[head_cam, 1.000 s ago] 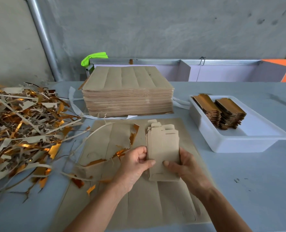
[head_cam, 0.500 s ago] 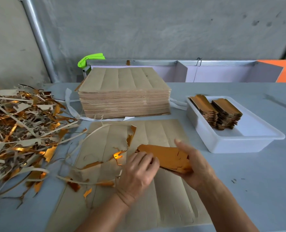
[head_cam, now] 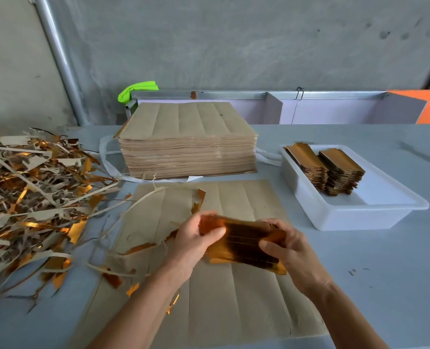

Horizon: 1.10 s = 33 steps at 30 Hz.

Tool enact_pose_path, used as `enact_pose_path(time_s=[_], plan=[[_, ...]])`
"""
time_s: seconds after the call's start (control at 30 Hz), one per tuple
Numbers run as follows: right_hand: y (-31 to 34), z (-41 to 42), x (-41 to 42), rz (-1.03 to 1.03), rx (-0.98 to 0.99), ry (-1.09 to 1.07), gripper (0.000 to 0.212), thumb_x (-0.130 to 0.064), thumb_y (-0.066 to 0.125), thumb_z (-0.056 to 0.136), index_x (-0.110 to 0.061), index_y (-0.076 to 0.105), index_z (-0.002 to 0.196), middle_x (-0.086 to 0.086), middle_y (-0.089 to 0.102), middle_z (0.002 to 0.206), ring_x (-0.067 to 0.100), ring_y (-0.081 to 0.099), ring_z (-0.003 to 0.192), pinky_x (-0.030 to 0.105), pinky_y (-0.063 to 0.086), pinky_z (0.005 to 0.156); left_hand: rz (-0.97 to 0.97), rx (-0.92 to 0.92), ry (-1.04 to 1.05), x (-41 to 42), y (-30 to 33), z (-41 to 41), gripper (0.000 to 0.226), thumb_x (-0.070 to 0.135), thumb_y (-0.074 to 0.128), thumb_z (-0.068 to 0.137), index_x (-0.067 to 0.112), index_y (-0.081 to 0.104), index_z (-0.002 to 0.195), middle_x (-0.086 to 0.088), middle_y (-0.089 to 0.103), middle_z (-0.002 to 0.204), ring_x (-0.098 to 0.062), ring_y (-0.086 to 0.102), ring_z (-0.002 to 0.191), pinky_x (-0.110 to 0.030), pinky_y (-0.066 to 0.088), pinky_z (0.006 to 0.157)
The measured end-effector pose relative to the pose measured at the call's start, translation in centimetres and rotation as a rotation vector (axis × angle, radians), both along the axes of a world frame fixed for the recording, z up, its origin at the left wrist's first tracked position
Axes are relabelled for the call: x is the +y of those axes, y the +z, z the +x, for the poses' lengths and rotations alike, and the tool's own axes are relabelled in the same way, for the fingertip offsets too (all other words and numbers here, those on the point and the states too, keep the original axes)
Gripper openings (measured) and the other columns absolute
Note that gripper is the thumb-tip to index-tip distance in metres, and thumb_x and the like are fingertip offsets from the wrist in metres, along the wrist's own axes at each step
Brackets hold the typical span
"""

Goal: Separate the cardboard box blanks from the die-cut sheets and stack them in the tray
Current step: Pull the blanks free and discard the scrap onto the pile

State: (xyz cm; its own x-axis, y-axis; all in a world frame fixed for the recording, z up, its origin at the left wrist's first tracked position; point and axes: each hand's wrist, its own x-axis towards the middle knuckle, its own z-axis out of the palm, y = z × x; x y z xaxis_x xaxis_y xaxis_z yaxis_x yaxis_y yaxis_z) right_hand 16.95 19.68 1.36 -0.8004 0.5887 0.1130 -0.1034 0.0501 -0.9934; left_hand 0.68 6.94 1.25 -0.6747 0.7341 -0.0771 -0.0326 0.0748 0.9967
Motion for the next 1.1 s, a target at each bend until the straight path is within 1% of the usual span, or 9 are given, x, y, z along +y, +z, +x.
enact_pose_path(time_s=[0.07,0.23,0.33,0.47,0.63,0.8,0.97,1.03,1.1], plan=[[-0.5,0.1,-0.1,0.102,-0.063,-0.070,0.025,0.004,0.062,0.086,-0.018,0.068,0.095,-0.002,0.069,0.084,0.012,0.065,0.081,0.025,0.056,0.069,0.030,0.031,-0.010,-0.4,-0.9,0.3,0.028,0.005,0.072,0.080,0.022,0.061,0.100,0.001,0.070,0.096,-0.012,0.067,0.091,-0.021,0.054,0.076],[-2.9,0.1,-1.0,0.054,-0.090,-0.292,0.019,-0.011,0.072,0.082,-0.025,0.070,0.095,-0.004,0.071,0.086,0.011,0.065,0.084,0.019,0.051,0.071,0.131,-0.003,0.012,-0.6,-2.1,1.5,0.025,-0.005,0.071,0.076,0.010,0.062,0.093,-0.008,0.071,0.086,-0.020,0.066,0.084,-0.025,0.054,0.078],[-2.8,-0.7,-2.0,-0.080,0.021,-0.320,0.023,-0.037,0.069,0.074,-0.021,0.071,0.091,-0.001,0.070,0.082,0.009,0.063,0.076,0.019,0.047,0.066,0.212,-0.036,-0.005,-0.1,-1.8,2.0,0.041,0.031,0.080,0.060,0.012,0.063,0.091,-0.012,0.071,0.088,-0.022,0.066,0.084,-0.031,0.052,0.080],[-2.4,-2.1,-2.5,-0.051,-0.017,-0.510,0.044,-0.055,0.057,0.073,-0.012,0.064,0.067,-0.006,0.056,0.060,0.003,0.048,0.059,0.025,0.037,0.062,0.090,0.120,0.207,1.0,-2.3,2.7,0.036,0.064,0.062,0.068,0.028,0.061,0.068,0.010,0.058,0.063,-0.005,0.053,0.067,-0.023,0.041,0.068],[-2.5,-2.7,-2.2,0.027,-0.031,-0.632,0.041,-0.048,0.058,0.081,-0.010,0.060,0.065,-0.007,0.051,0.057,0.011,0.046,0.063,0.027,0.036,0.060,0.173,0.140,0.295,1.6,-2.3,2.9,0.031,0.052,0.062,0.078,0.027,0.059,0.060,0.016,0.051,0.051,0.003,0.048,0.053,-0.006,0.038,0.055],[-2.5,-3.3,-3.0,0.006,0.059,-0.672,0.048,-0.044,0.044,0.082,0.001,0.038,0.066,-0.002,0.031,0.060,0.007,0.029,0.056,0.027,0.027,0.056,0.144,0.181,0.337,2.2,-2.6,3.6,0.021,0.040,0.054,0.091,0.026,0.057,0.075,0.022,0.057,0.061,0.011,0.051,0.060,0.000,0.038,0.055],[-3.2,-2.9,-3.1,0.060,0.071,-0.676,0.044,-0.043,0.038,0.085,-0.004,0.052,0.071,0.001,0.045,0.062,0.002,0.041,0.057,0.017,0.035,0.056,0.219,0.325,0.287,1.4,-2.8,4.2,0.015,0.024,0.050,0.095,0.017,0.056,0.083,0.002,0.055,0.072,0.005,0.049,0.068,-0.006,0.040,0.063],[-3.4,-2.8,-3.0,0.086,0.056,-0.674,0.046,-0.043,0.037,0.086,-0.002,0.056,0.075,0.002,0.048,0.065,0.000,0.043,0.059,0.014,0.035,0.055,0.223,0.337,0.239,1.1,-2.7,4.2,0.023,0.030,0.046,0.096,0.014,0.057,0.084,-0.004,0.053,0.071,0.004,0.048,0.066,-0.007,0.040,0.063],[-3.3,-2.9,-2.9,0.102,0.037,-0.666,0.048,-0.042,0.039,0.090,0.002,0.050,0.072,0.003,0.041,0.064,0.005,0.037,0.058,0.020,0.032,0.056,0.216,0.297,0.139,0.7,-2.6,3.8,0.036,0.049,0.050,0.092,0.014,0.057,0.084,0.007,0.051,0.065,0.003,0.048,0.063,-0.008,0.039,0.062]])
